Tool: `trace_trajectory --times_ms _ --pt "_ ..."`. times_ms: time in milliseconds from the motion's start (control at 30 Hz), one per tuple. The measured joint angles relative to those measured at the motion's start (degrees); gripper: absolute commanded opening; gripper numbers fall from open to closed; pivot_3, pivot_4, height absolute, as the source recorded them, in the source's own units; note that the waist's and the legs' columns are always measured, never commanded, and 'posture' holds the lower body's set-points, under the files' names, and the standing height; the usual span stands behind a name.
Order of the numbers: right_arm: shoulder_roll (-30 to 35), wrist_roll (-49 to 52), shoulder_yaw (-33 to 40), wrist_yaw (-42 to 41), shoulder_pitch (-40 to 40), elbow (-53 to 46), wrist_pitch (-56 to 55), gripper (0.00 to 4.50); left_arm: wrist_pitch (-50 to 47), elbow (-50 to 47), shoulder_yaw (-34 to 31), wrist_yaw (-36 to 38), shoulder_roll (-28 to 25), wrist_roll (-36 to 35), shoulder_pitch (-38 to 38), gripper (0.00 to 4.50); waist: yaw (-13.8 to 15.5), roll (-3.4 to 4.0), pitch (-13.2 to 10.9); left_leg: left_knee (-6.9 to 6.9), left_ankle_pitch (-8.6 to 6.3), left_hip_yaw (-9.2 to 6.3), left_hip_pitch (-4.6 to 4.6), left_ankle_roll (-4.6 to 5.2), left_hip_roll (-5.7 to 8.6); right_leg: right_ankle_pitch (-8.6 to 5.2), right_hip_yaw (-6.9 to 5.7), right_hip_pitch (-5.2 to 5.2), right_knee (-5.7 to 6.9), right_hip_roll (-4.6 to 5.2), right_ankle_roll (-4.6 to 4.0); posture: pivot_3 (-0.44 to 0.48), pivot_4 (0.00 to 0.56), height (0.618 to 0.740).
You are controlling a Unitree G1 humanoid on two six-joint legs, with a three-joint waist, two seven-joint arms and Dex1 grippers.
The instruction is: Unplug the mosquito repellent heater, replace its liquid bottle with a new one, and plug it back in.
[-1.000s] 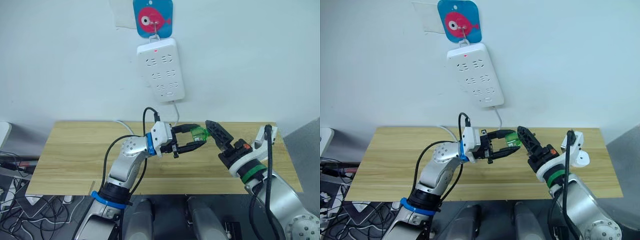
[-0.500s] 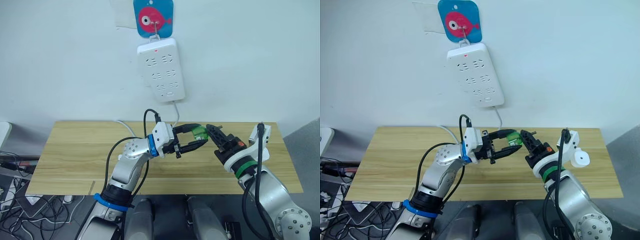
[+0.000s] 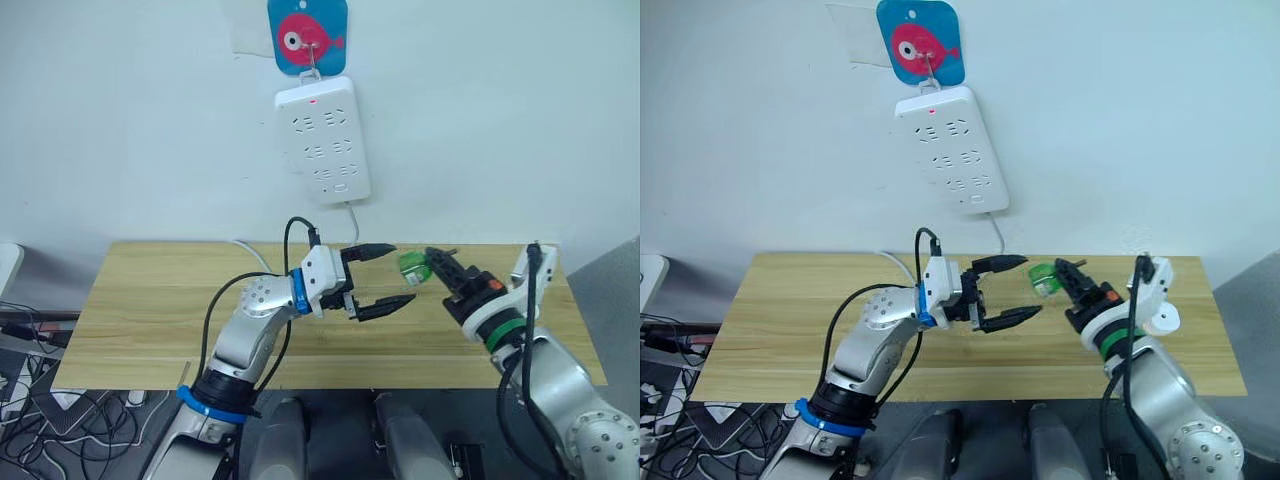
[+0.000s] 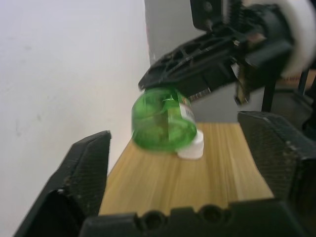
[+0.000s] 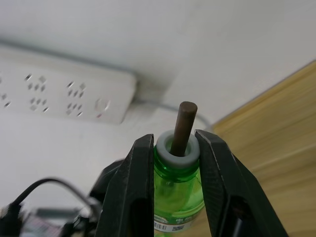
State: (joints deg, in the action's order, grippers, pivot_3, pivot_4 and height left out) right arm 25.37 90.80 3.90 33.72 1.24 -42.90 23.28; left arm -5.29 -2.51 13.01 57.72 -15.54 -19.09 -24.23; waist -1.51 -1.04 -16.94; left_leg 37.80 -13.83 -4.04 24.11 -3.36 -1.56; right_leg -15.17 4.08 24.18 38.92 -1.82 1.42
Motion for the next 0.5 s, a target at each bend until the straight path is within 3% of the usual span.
trace_trajectory --times_ms 167,267,367,500 --pt "8.1 -11.0 1.4 -5.1 -0.5 5.4 4.0 0.84 0.6 0.7 0.1 0.5 -2.8 1.8 -1.9 4.5 0.2 0.0 0.0 -0.03 0.0 0.04 0.0 0.0 0.03 0.0 0.01 0.01 -0.04 0.0 0.0 0.121 0.299 0.74" --pt "14.3 -33.2 -4.8 -9.9 -0.4 10.7 3.2 0.84 0.5 -0.2 1.3 0.6 -4.0 3.2 -1.3 4.5 0.4 0.0 0.0 -0.07 0.0 0.07 -0.01 0.0 0.08 -0.01 -0.01 0.06 -0.07 -0.01 0.01 0.123 0.299 0.74" --pt "11.1 -50.1 -9.6 -14.8 0.0 19.4 -2.4 0.84 -0.5 -1.7 2.6 0.4 -4.1 3.4 0.4 4.5 0.7 0.0 0.0 -0.11 0.0 0.08 -0.01 0.0 0.03 -0.01 0.01 0.12 -0.04 -0.05 0.0 0.137 0.308 0.74" --pt "6.2 -63.2 -11.9 -20.4 0.0 29.1 -10.5 0.84 -1.9 -4.0 3.8 0.3 -5.8 4.6 1.8 4.5 0.9 0.04 -0.1 -0.12 0.0 0.14 -0.04 0.0 -0.01 -0.01 0.05 0.14 0.02 -0.06 0.0 0.152 0.321 0.74"
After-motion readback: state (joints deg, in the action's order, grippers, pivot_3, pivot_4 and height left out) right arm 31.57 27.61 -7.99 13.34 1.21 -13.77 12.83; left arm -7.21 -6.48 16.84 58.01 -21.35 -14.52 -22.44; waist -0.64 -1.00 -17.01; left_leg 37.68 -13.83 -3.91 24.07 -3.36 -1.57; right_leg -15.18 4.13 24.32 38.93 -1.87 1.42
